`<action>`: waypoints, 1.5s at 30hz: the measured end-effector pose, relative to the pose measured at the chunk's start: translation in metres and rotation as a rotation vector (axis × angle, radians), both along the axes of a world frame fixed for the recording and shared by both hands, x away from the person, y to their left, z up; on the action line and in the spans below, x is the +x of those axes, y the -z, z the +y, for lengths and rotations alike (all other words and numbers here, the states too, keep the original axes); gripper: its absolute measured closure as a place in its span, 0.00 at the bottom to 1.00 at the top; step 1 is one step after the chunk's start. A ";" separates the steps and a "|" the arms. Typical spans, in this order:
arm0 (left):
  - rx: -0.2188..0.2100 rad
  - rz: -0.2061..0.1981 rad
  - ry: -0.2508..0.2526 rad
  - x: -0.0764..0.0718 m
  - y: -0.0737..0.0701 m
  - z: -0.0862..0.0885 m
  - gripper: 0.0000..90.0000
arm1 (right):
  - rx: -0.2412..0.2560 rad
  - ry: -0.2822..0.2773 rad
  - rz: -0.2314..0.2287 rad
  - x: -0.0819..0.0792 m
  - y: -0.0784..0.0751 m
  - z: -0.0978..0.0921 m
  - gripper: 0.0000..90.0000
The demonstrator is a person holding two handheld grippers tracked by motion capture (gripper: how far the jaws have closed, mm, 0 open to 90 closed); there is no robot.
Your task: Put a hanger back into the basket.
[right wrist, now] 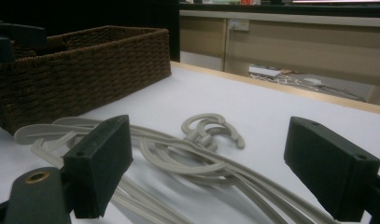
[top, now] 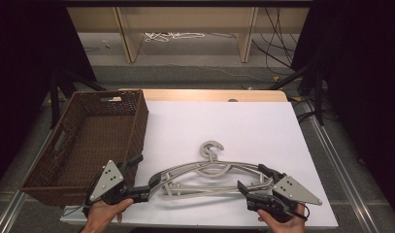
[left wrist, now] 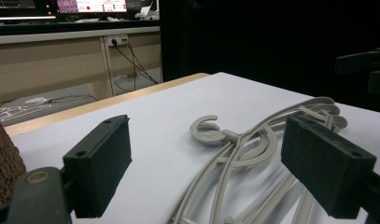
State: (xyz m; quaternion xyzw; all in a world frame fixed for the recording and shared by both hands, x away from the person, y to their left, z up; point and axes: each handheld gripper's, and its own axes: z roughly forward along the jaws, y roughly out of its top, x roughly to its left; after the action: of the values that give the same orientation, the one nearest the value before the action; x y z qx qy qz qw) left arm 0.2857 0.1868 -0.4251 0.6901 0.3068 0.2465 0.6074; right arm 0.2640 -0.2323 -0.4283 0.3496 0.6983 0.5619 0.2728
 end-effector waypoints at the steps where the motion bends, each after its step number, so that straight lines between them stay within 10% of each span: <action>1: 0.000 0.000 0.000 0.000 0.000 0.000 0.18 | -0.005 0.000 0.003 0.000 0.000 0.000 0.18; 16: 0.007 0.001 0.007 0.000 0.000 -0.001 0.18 | -0.045 -0.014 -0.012 0.005 -0.005 0.005 0.19; 45: 0.011 0.008 0.014 0.000 0.002 -0.004 0.18 | -0.377 -0.178 0.150 0.078 -0.029 0.015 0.32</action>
State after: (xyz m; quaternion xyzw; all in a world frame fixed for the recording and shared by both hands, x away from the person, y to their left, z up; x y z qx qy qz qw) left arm 0.2861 0.1825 -0.4270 0.6964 0.3031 0.2412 0.6042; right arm 0.3420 -0.2169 -0.3989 0.2702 0.8374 0.4156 0.2303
